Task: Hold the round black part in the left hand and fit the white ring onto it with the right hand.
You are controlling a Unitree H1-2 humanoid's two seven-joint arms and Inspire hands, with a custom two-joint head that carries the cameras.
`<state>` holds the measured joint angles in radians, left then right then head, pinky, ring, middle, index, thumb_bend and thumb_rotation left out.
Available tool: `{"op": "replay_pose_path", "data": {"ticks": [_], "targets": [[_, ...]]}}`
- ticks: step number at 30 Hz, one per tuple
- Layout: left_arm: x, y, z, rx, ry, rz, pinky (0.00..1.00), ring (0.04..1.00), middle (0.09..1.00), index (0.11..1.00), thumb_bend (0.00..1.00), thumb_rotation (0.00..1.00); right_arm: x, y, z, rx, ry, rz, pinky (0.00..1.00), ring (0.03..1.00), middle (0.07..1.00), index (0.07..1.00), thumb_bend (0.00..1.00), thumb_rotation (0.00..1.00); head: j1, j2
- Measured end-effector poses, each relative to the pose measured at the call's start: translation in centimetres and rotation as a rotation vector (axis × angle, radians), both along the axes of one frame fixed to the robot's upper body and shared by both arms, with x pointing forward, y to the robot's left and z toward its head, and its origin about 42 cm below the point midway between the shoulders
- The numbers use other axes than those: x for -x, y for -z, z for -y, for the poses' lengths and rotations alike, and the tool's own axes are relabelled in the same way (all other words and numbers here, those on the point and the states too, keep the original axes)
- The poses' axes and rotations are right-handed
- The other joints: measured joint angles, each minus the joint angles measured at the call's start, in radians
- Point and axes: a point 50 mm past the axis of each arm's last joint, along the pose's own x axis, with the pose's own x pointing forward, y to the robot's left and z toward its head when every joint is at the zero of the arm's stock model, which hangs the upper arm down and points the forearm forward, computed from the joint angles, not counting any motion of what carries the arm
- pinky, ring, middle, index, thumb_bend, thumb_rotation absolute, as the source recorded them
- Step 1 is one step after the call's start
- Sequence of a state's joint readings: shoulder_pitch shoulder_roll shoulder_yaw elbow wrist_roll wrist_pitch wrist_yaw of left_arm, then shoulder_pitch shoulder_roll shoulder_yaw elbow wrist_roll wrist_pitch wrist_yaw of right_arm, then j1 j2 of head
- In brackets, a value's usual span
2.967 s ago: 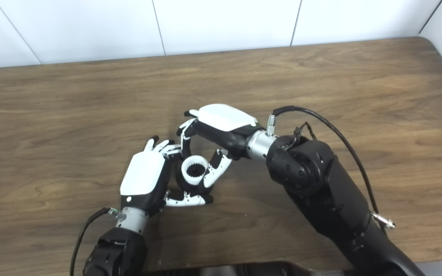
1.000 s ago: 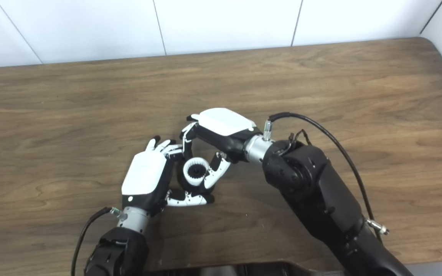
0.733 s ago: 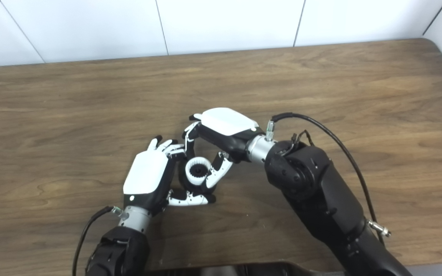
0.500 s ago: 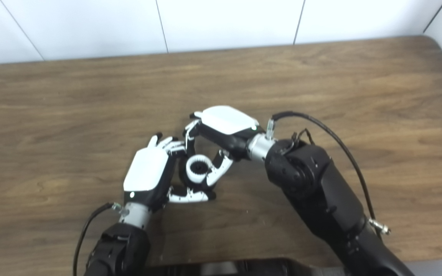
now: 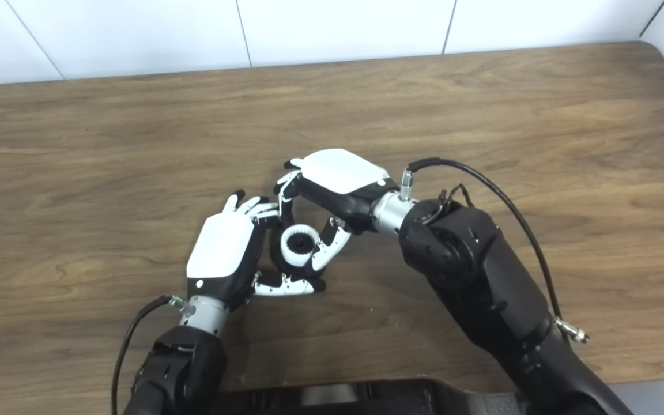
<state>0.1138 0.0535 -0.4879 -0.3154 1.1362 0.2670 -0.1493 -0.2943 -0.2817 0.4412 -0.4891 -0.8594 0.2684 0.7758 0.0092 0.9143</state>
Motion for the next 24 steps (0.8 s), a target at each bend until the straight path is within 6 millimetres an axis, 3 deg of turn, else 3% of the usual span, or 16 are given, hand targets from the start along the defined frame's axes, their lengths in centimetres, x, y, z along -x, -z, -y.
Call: {"op": "replay_pose_path", "data": {"ticks": [10,24], "targets": [[-0.18,-0.1,0.05,-0.002,0.002,-0.001,1.0,0.889,0.784,0.48,0.53,0.06,-0.02,0.08,0.25,0.018,0.002,-0.004,0.94,0.967,0.871,0.666,1.0,0.32,0.0,0.0],[-0.18,-0.1,0.03,0.0,0.003,-0.002,1.0,0.885,0.779,0.48,0.53,0.05,-0.03,0.09,0.29,0.022,0.002,-0.005,0.95,0.975,0.875,0.628,1.0,0.29,-0.002,0.0]]}}
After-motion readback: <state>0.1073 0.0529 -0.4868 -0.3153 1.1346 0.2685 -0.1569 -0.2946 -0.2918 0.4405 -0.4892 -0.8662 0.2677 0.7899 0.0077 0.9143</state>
